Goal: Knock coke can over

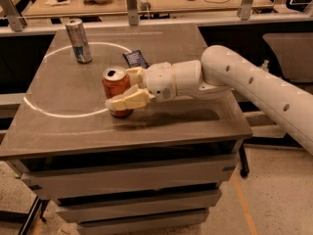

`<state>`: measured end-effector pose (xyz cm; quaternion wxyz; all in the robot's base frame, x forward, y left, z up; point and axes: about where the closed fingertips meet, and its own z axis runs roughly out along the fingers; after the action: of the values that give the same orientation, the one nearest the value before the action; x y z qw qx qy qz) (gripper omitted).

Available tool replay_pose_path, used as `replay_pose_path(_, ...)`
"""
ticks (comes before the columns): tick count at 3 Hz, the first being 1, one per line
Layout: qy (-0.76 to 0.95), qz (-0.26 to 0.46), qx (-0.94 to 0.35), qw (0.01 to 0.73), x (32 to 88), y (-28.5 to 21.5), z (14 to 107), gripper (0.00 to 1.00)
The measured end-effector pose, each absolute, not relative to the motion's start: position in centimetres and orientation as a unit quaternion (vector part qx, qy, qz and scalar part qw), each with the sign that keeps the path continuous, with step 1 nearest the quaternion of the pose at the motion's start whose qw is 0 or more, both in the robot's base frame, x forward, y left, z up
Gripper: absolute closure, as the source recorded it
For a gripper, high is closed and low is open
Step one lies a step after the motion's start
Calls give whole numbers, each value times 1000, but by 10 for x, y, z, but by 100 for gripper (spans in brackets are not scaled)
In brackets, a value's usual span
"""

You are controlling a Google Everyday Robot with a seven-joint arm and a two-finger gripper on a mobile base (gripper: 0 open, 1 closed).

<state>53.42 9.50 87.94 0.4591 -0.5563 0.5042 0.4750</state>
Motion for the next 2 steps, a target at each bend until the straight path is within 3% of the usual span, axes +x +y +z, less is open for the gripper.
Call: replay_pose_path(2, 502, 467, -564, 459, 536, 94, 888, 88)
